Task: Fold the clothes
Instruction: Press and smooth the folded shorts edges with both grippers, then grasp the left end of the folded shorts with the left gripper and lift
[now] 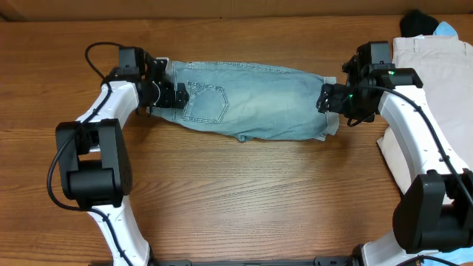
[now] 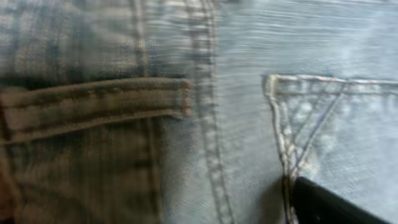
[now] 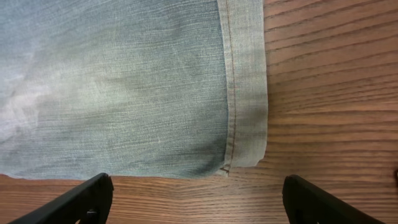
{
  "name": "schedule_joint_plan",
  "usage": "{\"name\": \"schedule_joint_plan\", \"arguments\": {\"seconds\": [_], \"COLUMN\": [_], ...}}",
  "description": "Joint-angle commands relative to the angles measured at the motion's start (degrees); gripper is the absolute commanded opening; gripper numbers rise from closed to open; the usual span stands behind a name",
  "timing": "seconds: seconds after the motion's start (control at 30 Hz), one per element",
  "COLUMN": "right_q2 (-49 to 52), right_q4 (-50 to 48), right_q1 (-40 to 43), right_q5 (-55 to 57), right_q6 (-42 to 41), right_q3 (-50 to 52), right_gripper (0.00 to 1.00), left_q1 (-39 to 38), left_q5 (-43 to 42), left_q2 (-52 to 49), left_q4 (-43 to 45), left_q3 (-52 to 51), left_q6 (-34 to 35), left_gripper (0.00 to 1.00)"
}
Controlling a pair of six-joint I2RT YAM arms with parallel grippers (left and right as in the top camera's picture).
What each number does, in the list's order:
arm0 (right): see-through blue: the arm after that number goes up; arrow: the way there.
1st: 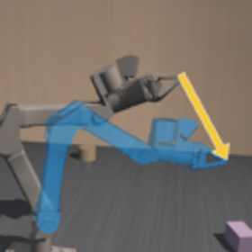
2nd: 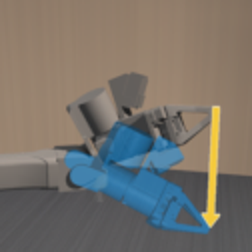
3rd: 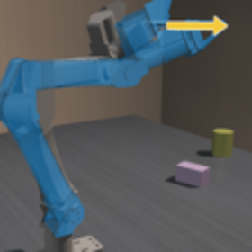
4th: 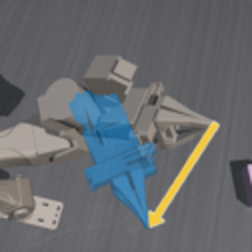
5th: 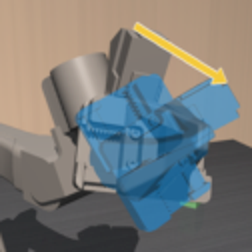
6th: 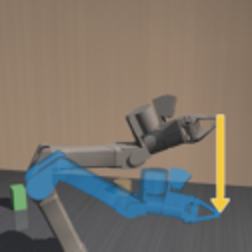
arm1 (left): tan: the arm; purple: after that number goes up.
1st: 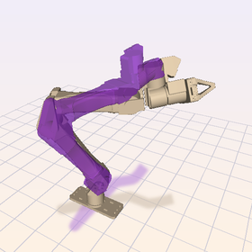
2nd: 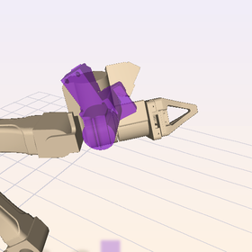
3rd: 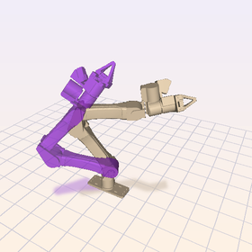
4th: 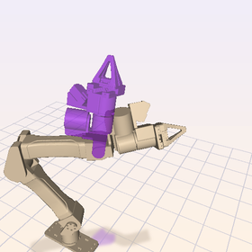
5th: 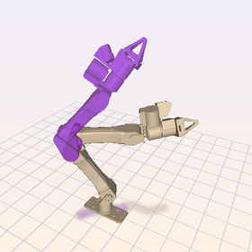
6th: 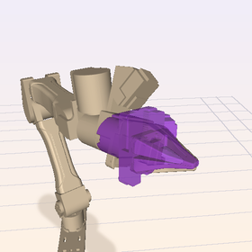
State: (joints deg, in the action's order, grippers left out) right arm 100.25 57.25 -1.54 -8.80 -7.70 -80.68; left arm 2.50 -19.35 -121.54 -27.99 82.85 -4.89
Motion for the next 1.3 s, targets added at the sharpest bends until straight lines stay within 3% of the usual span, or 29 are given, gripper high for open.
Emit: {"name": "schedule_joint_plan", "arguments": {"seconds": [0.0,0.03,0.07,0.1,0.3,0.53,0.7,0.87,1.27], "right_q2": [-0.59,-0.59,-0.59,-0.59,-0.59,-0.59,-0.59,-0.59,-0.59], "right_q4": [-0.09,-0.17,-0.33,-0.61,-2.99,-4.9,-5.99,-6.45,-6.4], "right_q1": [0.0,0.0,0.0,0.0,0.0,0.0,0.09,0.7,4.26], "right_q5": [-0.79,-1.55,-1.97,-2.4,-3.56,-3.52,-3.28,-2.84,-2.86], "right_q6": [0.26,0.24,0.22,0.02,-1.27,-1.27,-2.23,-2.67,-3.02], "right_q3": [-0.81,-0.81,-0.81,-0.81,-0.81,-0.81,-0.81,-0.81,-0.79], "right_gripper": [0.87,0.84,0.81,0.78,0.7,0.68,0.62,0.62,0.62], "left_q1": [-1.7,-1.75,-1.75,-1.6,1.4,1.79,-2.01,-11.54,-31.26], "left_q5": [2.91,6.38,8.2,9.53,12.39,17.7,18.53,18.32,18.45], "left_q2": [-4.79,-4.59,-4.39,-4.28,-2.8,-2.47,-2.47,-2.49,-3.56], "left_q4": [-0.26,-0.28,-0.33,-0.55,-14.19,-38.29,-45.68,-44.98,-32.61], "left_q3": [-0.2,-0.17,-0.15,0.0,11.06,34.71,44.26,47.3,47.04], "left_q6": [4.96,8.46,10.47,11.82,13.46,3.74,0.81,0.55,4.7], "left_gripper": [0.67,0.2,0.09,0.04,0.04,0.04,0.04,0.04,0.04]}}
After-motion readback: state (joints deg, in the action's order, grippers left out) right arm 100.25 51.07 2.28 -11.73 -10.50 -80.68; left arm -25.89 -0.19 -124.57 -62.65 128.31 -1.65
